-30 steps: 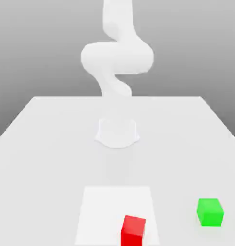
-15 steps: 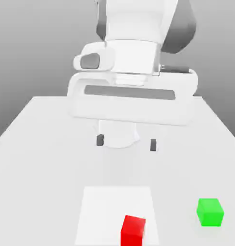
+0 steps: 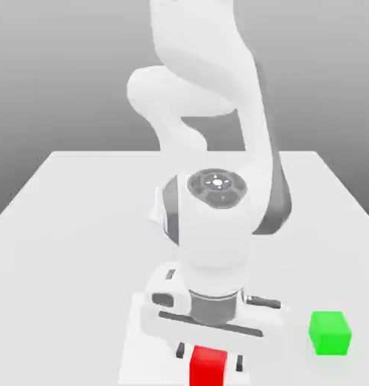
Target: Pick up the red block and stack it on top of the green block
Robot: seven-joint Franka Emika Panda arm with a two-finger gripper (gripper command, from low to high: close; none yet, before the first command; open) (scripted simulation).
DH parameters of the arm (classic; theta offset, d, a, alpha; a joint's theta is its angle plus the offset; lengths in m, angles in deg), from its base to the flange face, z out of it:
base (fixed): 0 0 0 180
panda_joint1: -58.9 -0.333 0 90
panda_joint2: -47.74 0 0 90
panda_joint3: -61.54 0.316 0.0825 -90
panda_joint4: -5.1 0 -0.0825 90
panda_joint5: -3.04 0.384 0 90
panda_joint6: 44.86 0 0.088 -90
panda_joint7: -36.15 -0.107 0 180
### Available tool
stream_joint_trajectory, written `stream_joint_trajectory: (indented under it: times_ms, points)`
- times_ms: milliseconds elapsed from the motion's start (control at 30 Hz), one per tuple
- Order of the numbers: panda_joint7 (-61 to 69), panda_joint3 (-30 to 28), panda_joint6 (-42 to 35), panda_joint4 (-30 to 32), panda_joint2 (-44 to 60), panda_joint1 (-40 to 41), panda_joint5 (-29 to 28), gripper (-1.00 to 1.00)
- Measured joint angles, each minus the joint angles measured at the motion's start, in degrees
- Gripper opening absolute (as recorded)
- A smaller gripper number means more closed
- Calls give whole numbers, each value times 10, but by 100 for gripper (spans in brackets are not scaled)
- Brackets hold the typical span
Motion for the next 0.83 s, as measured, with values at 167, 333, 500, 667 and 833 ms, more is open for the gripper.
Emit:
stream_joint_trajectory:
  times_ms: [167,333,500,667,833]
  points:
    - [-1,0,0,0,-1,0,0,-100]
    - [22,24,-74,15,-89,10,24,-100]
    - [83,111,-110,28,-136,-57,19,-100]
    - [82,142,-74,27,-93,-113,-38,-100]
    - [64,126,-47,25,-60,-128,-65,100]
